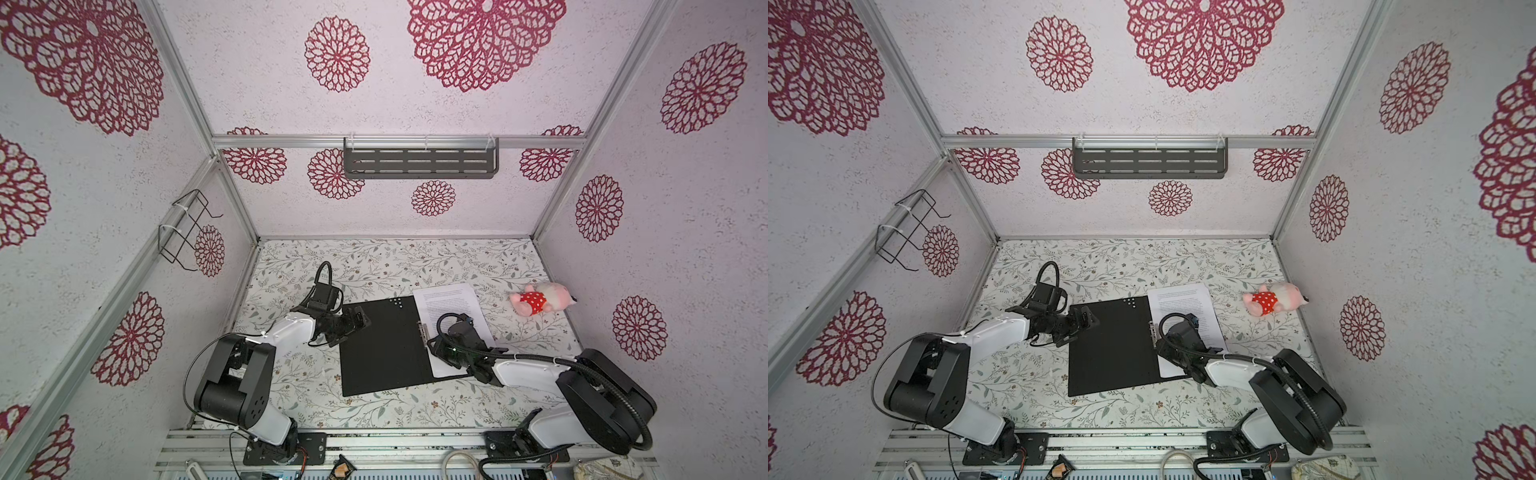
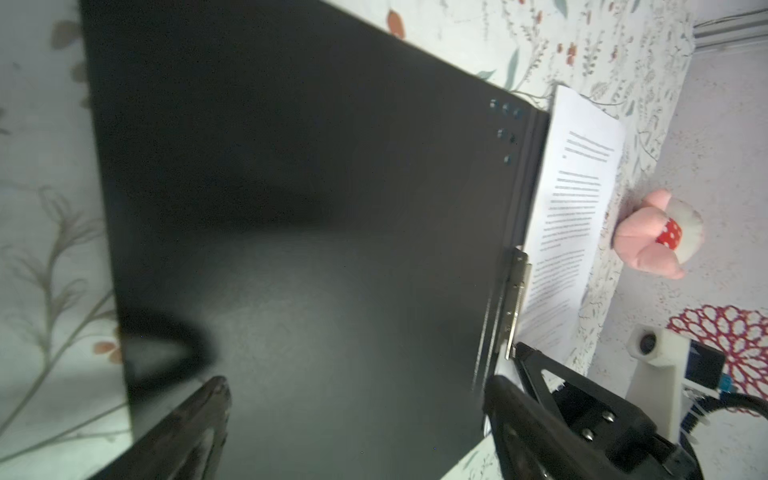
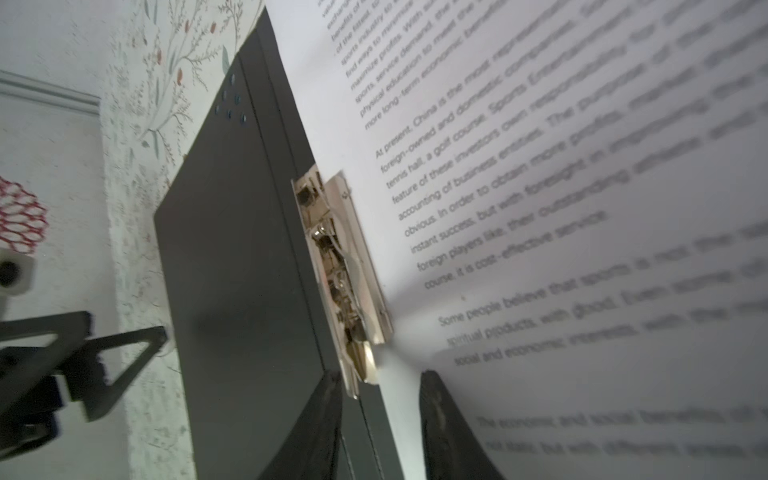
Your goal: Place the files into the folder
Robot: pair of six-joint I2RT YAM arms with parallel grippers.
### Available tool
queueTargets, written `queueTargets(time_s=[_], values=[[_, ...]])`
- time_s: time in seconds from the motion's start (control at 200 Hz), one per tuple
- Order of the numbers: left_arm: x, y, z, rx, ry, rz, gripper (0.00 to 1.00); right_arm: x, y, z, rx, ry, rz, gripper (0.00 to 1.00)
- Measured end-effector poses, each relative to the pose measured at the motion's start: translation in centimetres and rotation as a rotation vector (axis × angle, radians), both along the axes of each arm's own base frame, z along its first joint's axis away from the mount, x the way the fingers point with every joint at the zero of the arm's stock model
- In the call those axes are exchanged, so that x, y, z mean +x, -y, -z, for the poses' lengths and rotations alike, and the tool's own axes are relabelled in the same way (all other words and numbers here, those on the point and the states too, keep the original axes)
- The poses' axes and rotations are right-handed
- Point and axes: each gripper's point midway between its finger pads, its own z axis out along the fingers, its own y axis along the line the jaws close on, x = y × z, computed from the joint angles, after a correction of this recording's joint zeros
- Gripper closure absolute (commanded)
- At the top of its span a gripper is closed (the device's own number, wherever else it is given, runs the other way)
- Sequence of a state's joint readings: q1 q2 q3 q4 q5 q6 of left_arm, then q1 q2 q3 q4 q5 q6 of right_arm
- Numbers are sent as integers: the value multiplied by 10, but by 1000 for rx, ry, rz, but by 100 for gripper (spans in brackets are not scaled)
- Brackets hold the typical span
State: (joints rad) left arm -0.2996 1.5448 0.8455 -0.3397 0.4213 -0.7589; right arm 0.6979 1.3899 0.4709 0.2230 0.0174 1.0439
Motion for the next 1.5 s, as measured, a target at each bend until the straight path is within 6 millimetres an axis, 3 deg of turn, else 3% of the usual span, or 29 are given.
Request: queueTargets(time_s=[0.135, 0.225, 0.365, 0.69, 1.271, 1.501], values=[[2, 2, -42, -36, 104, 28, 1, 3, 1, -13, -130, 23, -95, 50], [-2, -5, -67, -44, 179, 25, 1, 17, -9, -28, -210, 52, -167, 52], [-19, -22, -85, -51, 256, -6, 1, 36, -23, -32, -332, 53, -267, 57], [-45, -48, -51, -26, 168, -73, 2, 43, -30, -6, -500, -32, -409, 73], [-42, -53, -45, -48, 138, -90, 1, 47, -40, 6, -540, -58, -452, 84], [-41, -56, -45, -43, 138, -103, 1, 50, -44, 5, -562, -57, -454, 94]])
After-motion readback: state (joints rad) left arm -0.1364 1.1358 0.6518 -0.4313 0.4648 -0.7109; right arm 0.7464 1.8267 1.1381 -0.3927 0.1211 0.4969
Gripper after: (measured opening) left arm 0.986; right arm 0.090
